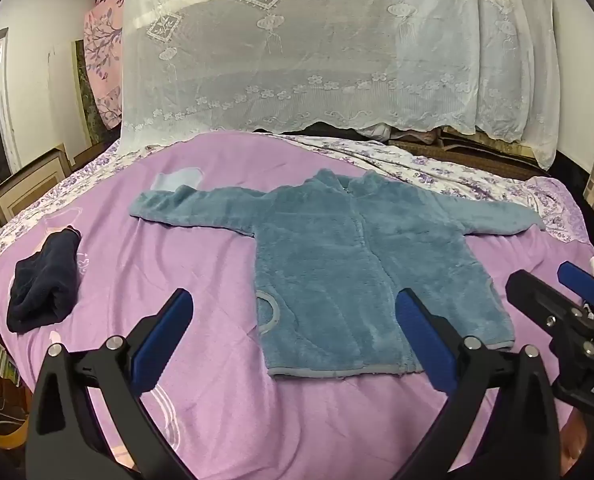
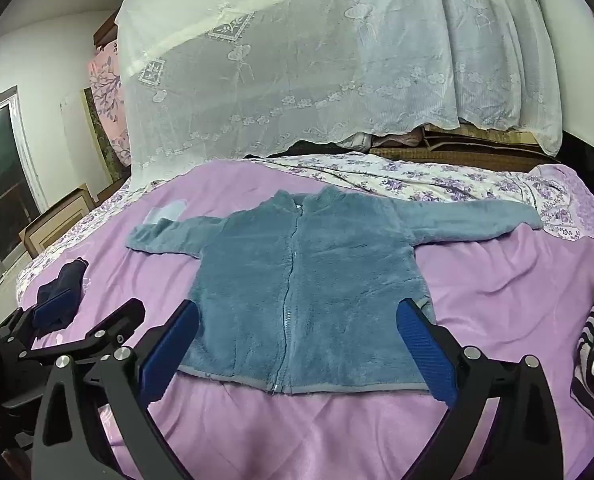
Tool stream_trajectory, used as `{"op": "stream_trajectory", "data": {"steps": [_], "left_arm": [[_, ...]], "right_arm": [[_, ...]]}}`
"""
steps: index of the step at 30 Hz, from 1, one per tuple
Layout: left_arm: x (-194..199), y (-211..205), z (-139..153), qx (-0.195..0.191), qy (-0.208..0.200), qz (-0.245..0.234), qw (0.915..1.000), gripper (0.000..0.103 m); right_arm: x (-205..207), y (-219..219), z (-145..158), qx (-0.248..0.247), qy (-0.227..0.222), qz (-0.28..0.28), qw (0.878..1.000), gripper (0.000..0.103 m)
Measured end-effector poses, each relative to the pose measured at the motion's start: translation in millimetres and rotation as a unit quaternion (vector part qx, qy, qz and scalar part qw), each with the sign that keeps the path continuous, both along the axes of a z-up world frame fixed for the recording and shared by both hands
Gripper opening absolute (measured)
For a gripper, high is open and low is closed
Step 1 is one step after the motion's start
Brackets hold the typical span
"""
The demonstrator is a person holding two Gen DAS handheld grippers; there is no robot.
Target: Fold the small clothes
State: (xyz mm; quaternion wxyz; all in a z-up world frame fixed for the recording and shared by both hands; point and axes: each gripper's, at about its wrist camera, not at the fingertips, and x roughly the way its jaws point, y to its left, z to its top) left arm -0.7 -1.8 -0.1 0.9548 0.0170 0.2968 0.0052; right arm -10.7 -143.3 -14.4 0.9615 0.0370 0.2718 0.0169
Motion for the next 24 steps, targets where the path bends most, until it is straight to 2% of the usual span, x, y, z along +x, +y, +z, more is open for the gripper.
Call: {"op": "stream_trajectory", "data": {"steps": [8, 11, 24], "left_arm": [[-2, -3, 0, -0.003, 0.003, -0.002, 1.0, 0.099], [1, 8, -4, -0.004, 0.006, 0.002, 1.0, 0.099], [1, 15, -15, -0.002, 0.009, 0.007, 0.9999, 0.099]], "right_arm": [[-6, 5, 6, 0.002, -0.001, -0.002, 1.0, 0.1], [-7, 3, 9, 0.001, -0.002, 0.0, 1.0, 0.1], [-5, 6, 4, 0.0, -0.002, 0.009, 1.0, 0.1]]}}
